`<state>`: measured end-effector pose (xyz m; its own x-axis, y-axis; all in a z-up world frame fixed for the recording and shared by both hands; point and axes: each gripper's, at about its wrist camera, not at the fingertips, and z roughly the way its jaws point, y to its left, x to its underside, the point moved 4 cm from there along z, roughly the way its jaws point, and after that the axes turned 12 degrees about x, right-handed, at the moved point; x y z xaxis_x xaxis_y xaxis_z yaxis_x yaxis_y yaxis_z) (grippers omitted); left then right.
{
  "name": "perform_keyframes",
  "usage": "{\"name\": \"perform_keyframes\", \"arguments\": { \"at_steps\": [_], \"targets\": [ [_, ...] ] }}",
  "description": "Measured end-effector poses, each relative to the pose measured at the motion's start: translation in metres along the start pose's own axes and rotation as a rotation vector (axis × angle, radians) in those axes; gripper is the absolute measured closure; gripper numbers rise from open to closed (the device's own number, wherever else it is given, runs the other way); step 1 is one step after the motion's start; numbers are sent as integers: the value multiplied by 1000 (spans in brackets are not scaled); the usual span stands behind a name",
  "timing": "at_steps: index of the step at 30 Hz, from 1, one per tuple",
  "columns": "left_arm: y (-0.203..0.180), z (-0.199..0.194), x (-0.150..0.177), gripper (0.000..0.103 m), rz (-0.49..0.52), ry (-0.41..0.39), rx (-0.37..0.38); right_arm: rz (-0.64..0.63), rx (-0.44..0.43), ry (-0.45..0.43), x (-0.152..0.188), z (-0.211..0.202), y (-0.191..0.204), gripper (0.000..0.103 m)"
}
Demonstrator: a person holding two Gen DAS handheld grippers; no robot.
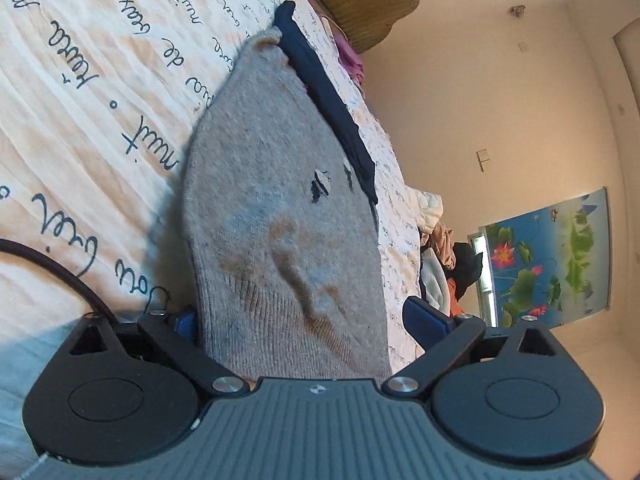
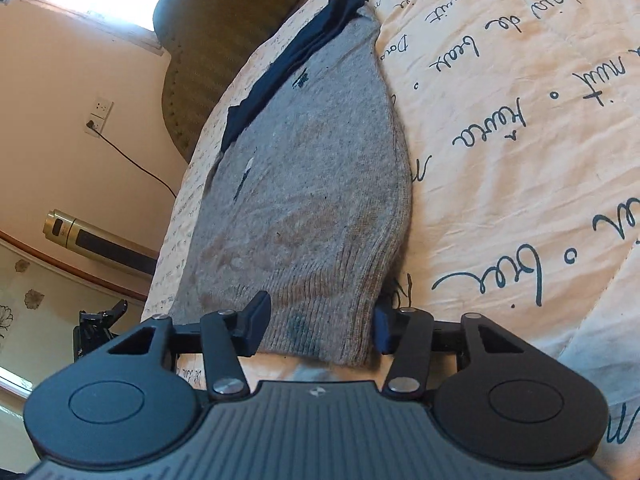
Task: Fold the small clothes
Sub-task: 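Grasp the sweater hem with both grippers and lift it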
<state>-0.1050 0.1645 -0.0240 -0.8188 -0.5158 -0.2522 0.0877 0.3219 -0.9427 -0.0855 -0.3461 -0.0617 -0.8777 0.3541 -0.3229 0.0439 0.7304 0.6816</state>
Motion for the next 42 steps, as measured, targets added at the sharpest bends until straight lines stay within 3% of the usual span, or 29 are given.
{"name": "perform_keyframes", "arguments": {
  "at_steps": [2, 4, 6, 9, 11, 12, 13, 14, 15, 21, 23, 25, 27, 30, 31, 32, 35, 37, 39, 41, 42],
  "targets": [
    [0, 3, 3, 11, 8, 12, -13, 18, -18, 5, 1, 0, -2, 53],
    [0, 8, 7, 35, 24, 33, -39, 45, -40, 15, 1, 2, -4, 53],
    [5, 14, 11, 51, 19, 71, -74, 71, -63, 23, 0, 4, -6, 53],
    [11, 19, 12, 64, 35, 80, -123, 88, -78, 39, -5, 9, -6, 55],
    [13, 19, 11, 82, 28, 74, -132, 90, -76, 45, -7, 11, -7, 56],
    [15, 20, 10, 94, 22, 78, -147, 86, -57, 40, -7, 11, -7, 66],
    [18, 20, 10, 95, 19, 75, -169, 79, -25, 34, -6, 11, -9, 92],
    [18, 20, 11, 99, 28, 76, -179, 70, -8, 31, -6, 11, -10, 98],
    [16, 20, 11, 102, 49, 79, -194, 58, -7, 22, -5, 12, -9, 98],
    [-21, 2, 10, 102, 162, 81, -170, -108, 75, -43, -13, -20, 8, 99],
    [-11, 2, 12, 102, 164, 103, -216, -161, 149, -27, -16, -30, -1, 99],
    [16, 3, 14, 102, 98, 116, -268, -131, 170, 14, -13, -28, -18, 99],
    [28, -2, 13, 101, 38, 84, -208, -117, 153, 26, -5, -20, -22, 100],
    [19, -2, 13, 101, 82, 100, -225, -89, 91, 32, 1, -11, -16, 99],
    [17, 0, 14, 92, 93, 125, -228, -79, 84, 28, 1, -10, -16, 98],
    [16, 1, 14, 93, 99, 142, -231, -74, 72, 31, -1, -10, -16, 97],
    [17, 2, 11, 85, 79, 151, -219, -29, 62, 8, -8, -19, -21, 86],
    [20, 3, 8, 78, 59, 132, -200, 13, 30, -30, -13, -25, -25, 59],
    [22, 7, 8, 78, 46, 124, -193, 30, 0, -35, -15, -23, -26, 50],
    [19, 12, 10, 85, 57, 115, -202, 12, 18, -35, -14, -17, -23, 52],
    [18, 12, 10, 95, 66, 117, -221, -1, 37, -25, -14, -14, -22, 73]
  ]
}}
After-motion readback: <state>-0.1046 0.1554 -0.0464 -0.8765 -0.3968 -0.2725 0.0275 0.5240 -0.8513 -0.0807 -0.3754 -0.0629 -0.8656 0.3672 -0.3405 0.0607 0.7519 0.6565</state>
